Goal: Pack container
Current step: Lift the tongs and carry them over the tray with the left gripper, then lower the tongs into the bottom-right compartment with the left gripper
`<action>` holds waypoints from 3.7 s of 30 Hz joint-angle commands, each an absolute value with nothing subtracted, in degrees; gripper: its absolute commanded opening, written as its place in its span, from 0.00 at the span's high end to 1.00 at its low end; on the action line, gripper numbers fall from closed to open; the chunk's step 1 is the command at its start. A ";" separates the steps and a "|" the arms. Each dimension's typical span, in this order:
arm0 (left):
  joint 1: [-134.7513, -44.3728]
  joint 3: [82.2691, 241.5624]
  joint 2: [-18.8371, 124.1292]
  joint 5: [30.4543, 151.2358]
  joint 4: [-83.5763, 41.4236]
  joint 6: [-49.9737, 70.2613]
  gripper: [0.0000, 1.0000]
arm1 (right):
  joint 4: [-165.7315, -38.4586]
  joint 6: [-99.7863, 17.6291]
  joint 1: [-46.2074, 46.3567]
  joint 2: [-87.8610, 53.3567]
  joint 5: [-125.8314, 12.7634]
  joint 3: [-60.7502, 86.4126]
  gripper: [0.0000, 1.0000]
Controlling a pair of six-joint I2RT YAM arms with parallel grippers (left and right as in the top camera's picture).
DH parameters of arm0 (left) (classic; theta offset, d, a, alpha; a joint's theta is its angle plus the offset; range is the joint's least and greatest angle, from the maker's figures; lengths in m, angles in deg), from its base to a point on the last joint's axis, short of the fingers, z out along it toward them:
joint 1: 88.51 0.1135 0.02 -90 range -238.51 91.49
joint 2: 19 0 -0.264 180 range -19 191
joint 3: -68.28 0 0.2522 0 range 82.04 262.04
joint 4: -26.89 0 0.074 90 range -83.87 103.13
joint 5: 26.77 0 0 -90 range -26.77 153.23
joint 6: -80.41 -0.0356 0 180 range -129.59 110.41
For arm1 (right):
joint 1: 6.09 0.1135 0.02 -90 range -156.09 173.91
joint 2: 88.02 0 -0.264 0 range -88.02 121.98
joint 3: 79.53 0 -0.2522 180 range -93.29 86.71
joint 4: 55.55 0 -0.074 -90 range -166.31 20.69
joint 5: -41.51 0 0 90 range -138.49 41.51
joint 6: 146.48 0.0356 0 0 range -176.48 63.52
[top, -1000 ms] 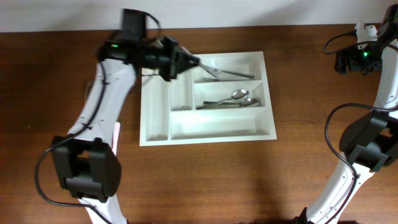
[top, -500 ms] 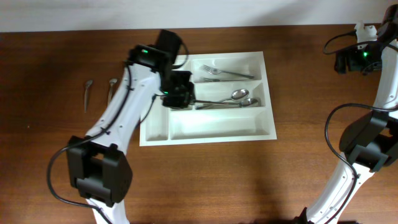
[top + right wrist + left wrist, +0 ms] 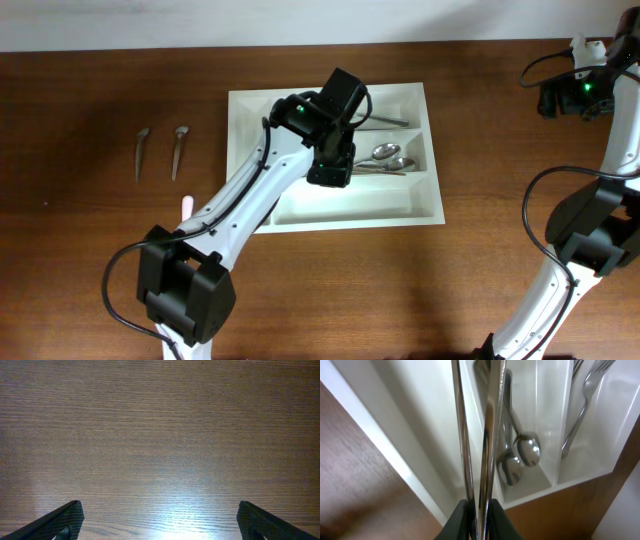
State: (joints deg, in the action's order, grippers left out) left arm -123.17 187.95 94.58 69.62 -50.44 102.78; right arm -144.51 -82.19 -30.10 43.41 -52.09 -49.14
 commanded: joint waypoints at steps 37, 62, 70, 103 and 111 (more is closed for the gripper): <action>-126.62 188.06 102.93 75.11 -46.53 104.42 0.98 | -144.49 -82.39 -30.08 43.85 -52.81 -48.82 0.01; -128.17 188.03 102.91 66.30 -54.40 104.47 0.98 | -144.49 -82.39 -30.08 43.85 -52.81 -48.82 0.01; -126.95 188.06 102.91 77.14 -58.99 104.47 0.98 | -144.49 -82.39 -30.06 43.85 -52.81 -48.82 0.01; -126.55 188.03 103.91 69.84 -53.04 104.51 0.98 | -144.49 -82.39 -30.08 43.85 -52.81 -48.82 0.01; -126.62 188.03 104.04 71.28 -53.52 104.47 0.98 | -144.49 -82.39 -30.08 43.85 -52.81 -48.82 0.01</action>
